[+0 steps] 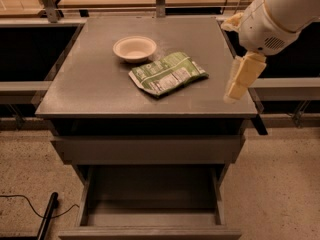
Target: Place green jalapeno chip bag into middle drawer
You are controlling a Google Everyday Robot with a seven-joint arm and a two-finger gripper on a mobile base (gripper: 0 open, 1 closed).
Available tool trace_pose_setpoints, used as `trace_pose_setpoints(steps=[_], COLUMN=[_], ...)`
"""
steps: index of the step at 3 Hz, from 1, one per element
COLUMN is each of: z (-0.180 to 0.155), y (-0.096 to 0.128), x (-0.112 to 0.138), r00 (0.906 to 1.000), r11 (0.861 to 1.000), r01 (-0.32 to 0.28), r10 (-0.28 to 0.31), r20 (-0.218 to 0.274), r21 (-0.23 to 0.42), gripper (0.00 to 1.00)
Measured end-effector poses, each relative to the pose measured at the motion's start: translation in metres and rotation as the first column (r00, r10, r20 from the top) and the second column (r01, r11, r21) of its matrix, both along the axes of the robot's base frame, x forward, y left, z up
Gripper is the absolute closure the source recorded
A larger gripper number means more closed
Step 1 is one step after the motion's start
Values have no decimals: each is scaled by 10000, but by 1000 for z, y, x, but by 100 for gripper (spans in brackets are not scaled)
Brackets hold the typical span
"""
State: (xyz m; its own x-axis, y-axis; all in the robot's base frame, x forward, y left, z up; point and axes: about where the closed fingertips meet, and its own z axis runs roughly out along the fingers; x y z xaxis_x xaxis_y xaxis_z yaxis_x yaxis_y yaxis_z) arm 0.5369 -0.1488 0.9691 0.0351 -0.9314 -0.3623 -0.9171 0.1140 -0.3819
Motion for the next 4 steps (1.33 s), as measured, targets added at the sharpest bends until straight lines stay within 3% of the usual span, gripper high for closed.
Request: trace_pose_setpoints(steps=[1,2,3,4], z=[-26,-42,-65,-89], y=[38,57,70,75], x=[58,88,109,121], r00=[9926,9848,9826,9830], r11=[9931,9816,9696,9573], r01=[-808,-1107,-1238,-1289], r10=[880,1293,1495,1577], r20=[837,1157,1104,938], r21=[-852,-1554,-2110,-2587], gripper=[0,0,18,49])
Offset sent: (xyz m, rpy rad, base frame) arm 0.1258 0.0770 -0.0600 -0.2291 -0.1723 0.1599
